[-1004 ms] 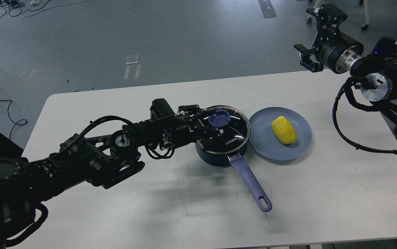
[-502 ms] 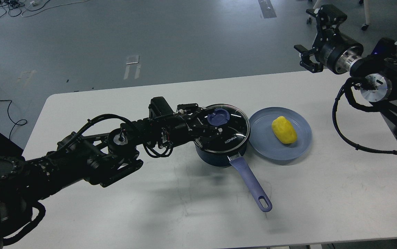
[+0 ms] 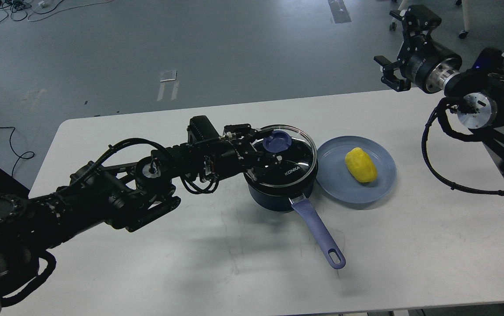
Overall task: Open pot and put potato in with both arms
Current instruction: 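Close the left gripper on the blue lid knob, then lift the glass lid off the saucepan with the left gripper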
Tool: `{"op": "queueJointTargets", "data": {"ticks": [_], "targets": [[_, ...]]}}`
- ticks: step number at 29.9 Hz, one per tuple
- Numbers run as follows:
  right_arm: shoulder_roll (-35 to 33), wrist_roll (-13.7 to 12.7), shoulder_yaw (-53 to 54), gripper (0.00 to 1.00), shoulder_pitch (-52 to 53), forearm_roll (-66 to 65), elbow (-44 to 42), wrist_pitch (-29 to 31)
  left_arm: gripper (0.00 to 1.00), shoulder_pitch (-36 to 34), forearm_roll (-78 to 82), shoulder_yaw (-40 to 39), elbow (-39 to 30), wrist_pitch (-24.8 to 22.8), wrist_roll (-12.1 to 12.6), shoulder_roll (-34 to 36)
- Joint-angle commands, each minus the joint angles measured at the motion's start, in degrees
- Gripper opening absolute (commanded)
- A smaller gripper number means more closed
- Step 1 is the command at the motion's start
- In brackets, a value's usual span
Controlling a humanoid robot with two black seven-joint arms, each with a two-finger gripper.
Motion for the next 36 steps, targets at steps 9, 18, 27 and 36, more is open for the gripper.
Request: {"op": "queueJointTargets", "data": {"ticks": [9,18,27,36], "targets": [[-0.07,-0.09,-0.27,1.00,1.71,-0.04,-0.44,-0.17,0.05,-0.15,0.02,-0.74,-3.96,0.66,0.07,2.34],[-0.16,-0.09,-0.18,1.00,1.62,-0.04,-0.44,-0.17,0.05,-2.00,-0.07,-1.00,-5.80,0.66,-0.02,3.66],[-0.16,-0.09,-0.27,1.00,1.70,-0.04,-2.19,0.09,0.05,-3.32,0.02,-1.79,-11.42,1.80,0.16,6.73],[-0.07,-0.09,-0.27,1.00,2.93,-0.04,-2.46,0.09,0.05,-4.29,0.11,-4.61,-14.94,1.89,0.07,17.27]]}}
